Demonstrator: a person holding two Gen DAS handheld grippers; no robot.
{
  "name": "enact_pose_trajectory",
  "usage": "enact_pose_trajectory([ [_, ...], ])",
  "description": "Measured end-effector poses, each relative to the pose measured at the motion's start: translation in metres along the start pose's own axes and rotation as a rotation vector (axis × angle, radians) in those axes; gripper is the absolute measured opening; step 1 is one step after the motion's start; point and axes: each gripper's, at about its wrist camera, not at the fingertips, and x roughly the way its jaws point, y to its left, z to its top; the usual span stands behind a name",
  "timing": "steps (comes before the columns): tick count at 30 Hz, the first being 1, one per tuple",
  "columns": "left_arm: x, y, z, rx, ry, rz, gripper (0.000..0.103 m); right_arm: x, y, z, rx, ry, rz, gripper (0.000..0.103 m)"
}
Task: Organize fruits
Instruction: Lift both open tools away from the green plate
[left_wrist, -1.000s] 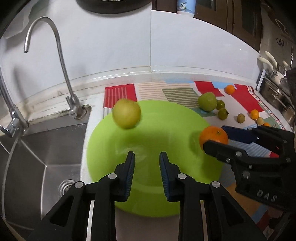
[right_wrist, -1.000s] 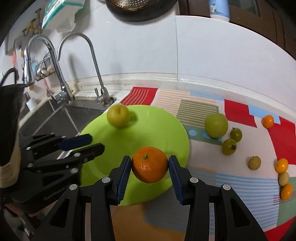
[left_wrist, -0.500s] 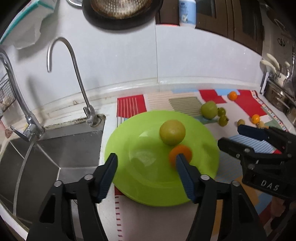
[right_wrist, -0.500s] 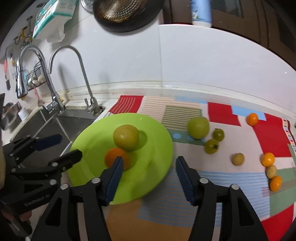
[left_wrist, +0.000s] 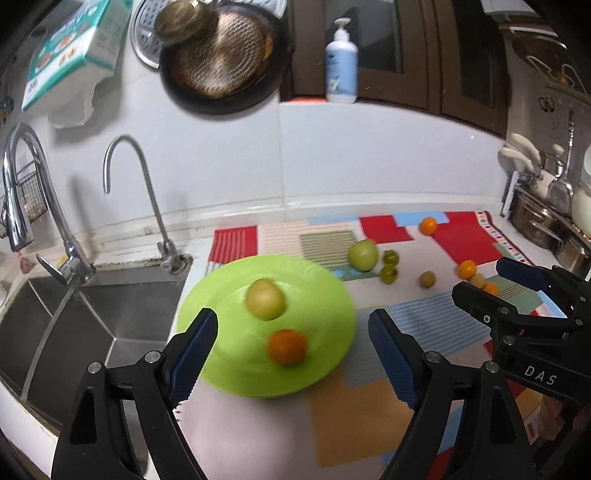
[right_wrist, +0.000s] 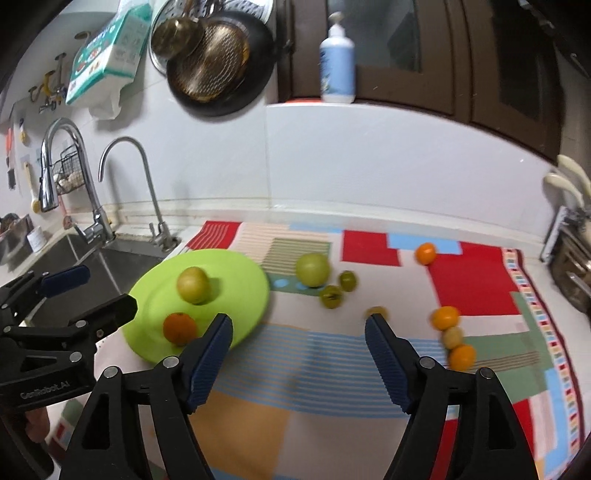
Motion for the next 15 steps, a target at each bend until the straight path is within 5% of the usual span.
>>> enact_pose_trajectory([
  [15,-0.016,-0.092,0.013,0.067,-0.088,-0.037,0.086,-0.053,-0.081,-0.016,0.029,-0.069,-0.084,0.075],
])
